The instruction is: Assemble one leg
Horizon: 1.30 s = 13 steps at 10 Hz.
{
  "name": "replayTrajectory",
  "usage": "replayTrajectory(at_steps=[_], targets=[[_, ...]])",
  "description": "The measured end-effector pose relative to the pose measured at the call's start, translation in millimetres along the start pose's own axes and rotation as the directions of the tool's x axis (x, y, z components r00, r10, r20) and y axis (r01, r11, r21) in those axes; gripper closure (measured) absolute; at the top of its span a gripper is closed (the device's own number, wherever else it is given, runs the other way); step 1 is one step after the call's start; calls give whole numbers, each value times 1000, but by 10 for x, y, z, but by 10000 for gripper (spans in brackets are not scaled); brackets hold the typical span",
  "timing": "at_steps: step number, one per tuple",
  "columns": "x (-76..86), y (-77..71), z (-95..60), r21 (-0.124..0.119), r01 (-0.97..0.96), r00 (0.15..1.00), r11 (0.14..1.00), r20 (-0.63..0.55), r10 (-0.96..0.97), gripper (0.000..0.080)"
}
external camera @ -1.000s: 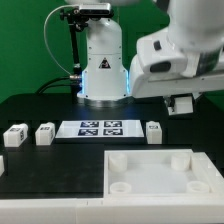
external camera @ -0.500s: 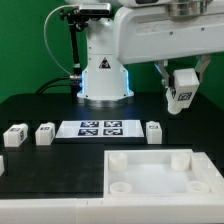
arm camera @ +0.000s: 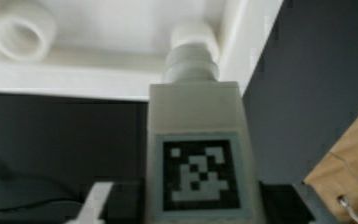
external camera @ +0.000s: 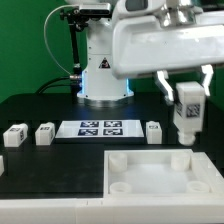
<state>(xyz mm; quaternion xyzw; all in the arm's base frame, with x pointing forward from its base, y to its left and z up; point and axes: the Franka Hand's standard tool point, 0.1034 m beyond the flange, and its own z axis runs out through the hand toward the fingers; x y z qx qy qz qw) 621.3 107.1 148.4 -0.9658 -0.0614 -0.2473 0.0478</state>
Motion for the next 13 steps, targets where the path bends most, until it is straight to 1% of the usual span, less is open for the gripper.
replayTrajectory(at_steps=[1,2,3,4,6,7,8,9,10,13], targets=[[199,-67,83,11,-11,1000,1000,-25,11,507],[214,-150,122,19,-14,1000,1000,-26,14,507],[150,-153,179,16,14,999,1000,-34,-14,507],[45,-85,284,8,21,999,1000,-37,-20,507],[-64,-113,396,9,22,998,1000,-53,-22,507],[-127,-67,465,3,30,998,1000,-56,-30,507],[-148,-34,509,-1,29,998,1000,-51,-29,507],[-160,-35,549,0,27,998,1000,-48,-27,507],[-210,-29,604,0,25,999,1000,-40,-25,507],[-275,-25,663,0,25,999,1000,-34,-25,507]])
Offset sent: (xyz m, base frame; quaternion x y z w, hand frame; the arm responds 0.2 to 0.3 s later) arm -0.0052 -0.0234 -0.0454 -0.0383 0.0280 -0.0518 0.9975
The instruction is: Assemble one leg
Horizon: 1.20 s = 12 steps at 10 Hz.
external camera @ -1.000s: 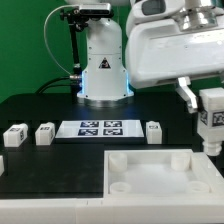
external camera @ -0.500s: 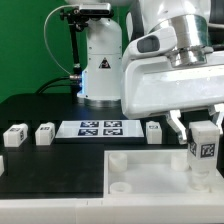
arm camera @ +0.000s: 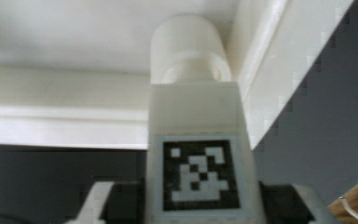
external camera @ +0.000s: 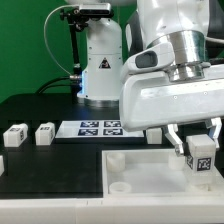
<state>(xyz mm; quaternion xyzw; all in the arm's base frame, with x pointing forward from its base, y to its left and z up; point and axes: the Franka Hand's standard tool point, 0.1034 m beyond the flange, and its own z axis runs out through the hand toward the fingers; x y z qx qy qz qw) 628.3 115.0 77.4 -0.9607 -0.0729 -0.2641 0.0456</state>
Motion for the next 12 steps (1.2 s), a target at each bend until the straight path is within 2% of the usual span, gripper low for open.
replayTrajectory(at_steps=[4,5,6,7,8,12], targets=[[-32,1,24,-11,-19,1000,1000,-24,19,507],[-32,1,24,-10,-19,1000,1000,-24,19,335],[-32,1,24,-11,-19,1000,1000,-24,19,215],[-33,1,24,-11,-19,1000,1000,-23,19,215],[-33,1,24,-11,-19,1000,1000,-23,19,160],[-26,6,22,-11,-19,1000,1000,-23,19,150]])
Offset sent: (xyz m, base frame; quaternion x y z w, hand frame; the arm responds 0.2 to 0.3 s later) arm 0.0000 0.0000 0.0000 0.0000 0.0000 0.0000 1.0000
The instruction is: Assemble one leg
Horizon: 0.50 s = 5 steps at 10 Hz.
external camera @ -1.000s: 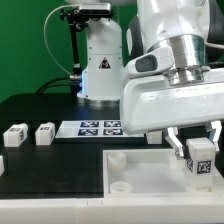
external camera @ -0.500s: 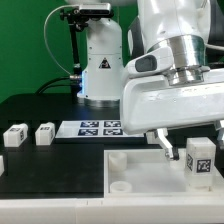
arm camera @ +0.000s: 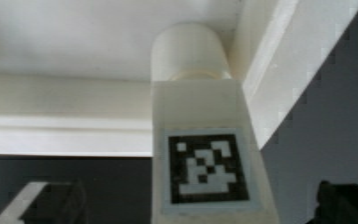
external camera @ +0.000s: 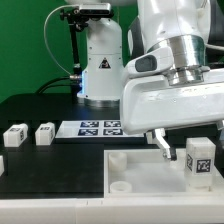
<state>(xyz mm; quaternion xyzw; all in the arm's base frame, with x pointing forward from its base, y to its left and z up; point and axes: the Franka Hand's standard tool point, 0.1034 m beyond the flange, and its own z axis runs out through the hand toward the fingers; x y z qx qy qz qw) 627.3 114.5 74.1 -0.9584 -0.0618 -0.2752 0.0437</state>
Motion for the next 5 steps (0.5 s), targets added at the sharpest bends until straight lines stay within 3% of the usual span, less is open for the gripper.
replayTrajectory(at_steps=[3,5], targets=[[266,20,-80,9,-5,996,1000,84,4,150],[265,52,-41,13,-10,987,1000,163,8,150]])
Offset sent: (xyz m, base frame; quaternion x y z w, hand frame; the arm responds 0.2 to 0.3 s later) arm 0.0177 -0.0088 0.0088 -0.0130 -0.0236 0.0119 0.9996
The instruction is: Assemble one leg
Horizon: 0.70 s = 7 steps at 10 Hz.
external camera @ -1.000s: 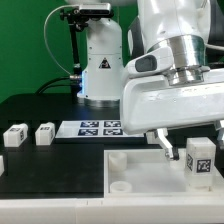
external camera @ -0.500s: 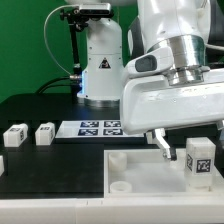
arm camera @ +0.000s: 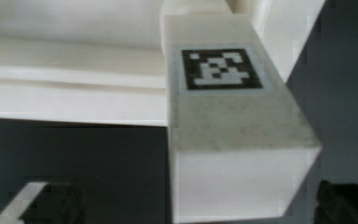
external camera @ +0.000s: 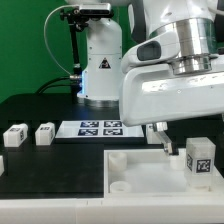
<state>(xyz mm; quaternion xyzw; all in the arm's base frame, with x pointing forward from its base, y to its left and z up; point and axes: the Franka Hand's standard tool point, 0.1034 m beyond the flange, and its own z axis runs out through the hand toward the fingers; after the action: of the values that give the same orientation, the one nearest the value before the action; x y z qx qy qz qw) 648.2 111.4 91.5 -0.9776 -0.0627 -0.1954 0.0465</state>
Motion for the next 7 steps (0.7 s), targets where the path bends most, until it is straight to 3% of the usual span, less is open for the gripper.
replayTrajectory(at_steps=[3,4,5,6,7], targets=[[-166,-30,53,21,-67,915,998,400,53,150],[-264,-48,89,18,-97,812,995,580,68,150],[-240,-59,126,17,-104,783,994,618,71,150],[-153,-52,156,14,-108,813,994,577,81,150],[-176,-56,152,-11,-141,805,990,580,121,247]])
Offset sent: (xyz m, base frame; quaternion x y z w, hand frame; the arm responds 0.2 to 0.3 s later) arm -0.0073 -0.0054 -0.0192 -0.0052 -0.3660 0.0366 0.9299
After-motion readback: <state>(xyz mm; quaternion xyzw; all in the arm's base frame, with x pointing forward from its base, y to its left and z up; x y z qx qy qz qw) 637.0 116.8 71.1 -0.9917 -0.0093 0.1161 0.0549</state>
